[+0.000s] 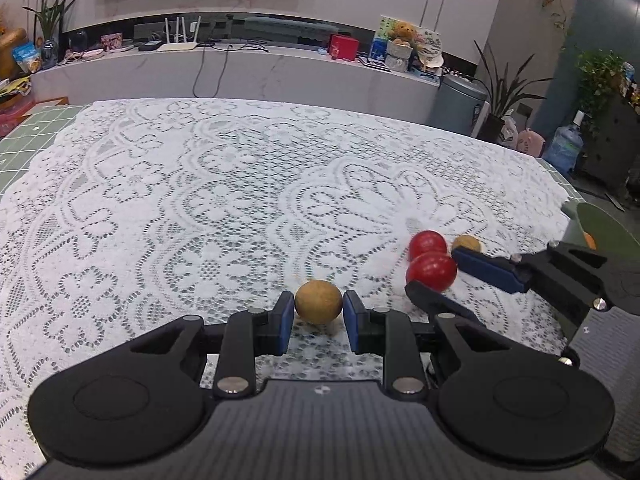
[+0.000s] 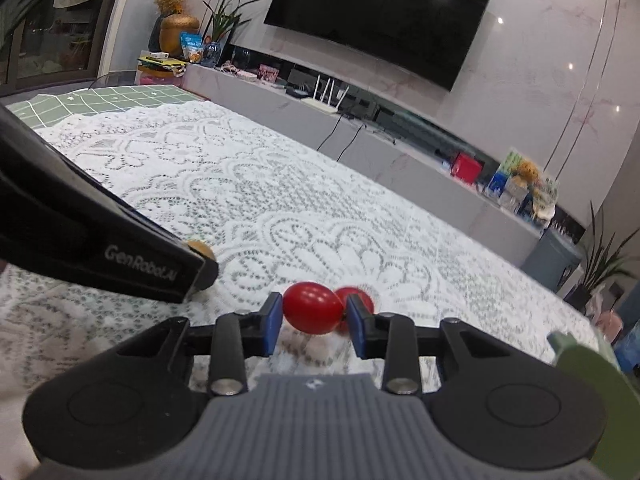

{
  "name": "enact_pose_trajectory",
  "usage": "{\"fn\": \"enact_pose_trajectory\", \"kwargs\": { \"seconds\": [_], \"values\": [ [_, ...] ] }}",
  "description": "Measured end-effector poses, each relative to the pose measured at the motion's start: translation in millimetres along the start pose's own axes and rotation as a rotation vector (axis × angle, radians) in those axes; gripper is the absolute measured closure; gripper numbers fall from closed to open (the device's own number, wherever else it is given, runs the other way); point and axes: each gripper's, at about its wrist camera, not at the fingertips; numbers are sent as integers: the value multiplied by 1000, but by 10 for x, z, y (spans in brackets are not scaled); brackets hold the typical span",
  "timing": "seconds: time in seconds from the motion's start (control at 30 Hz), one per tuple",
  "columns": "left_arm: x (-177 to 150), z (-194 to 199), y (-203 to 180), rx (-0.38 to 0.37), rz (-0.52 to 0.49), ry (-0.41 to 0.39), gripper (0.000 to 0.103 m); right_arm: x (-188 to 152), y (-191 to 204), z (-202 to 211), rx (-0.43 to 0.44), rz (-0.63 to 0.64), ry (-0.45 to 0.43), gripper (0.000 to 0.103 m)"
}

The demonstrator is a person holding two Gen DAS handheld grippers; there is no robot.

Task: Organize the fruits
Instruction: 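Close the right tool firmly on the red plum and lift it, then carry the kiwi and the red plum over the green colander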

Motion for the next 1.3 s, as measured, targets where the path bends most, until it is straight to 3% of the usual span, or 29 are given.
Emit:
{"fn": "enact_pose_trajectory", "kwargs": {
  "seconds": [0.3,0.8,1.3],
  "values": [
    [-44,52,-56,-30,-5,19,73,-113,-120,34,56,-138,74,71],
    [-45,54,-23,-23,4,25,73,-88,-120,-131,47,-133,77,66],
    [-53,149,-56,-17,-11,14,73,-7,-207,99,39,-163,28,72]
  ]
}}
Point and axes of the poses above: each gripper's, at about its wrist camera, not at the fingertips, and z roughly against the way its jaws point, y to its left, x to its top, and after that the axes turned 3 degrees about -z, right-handed
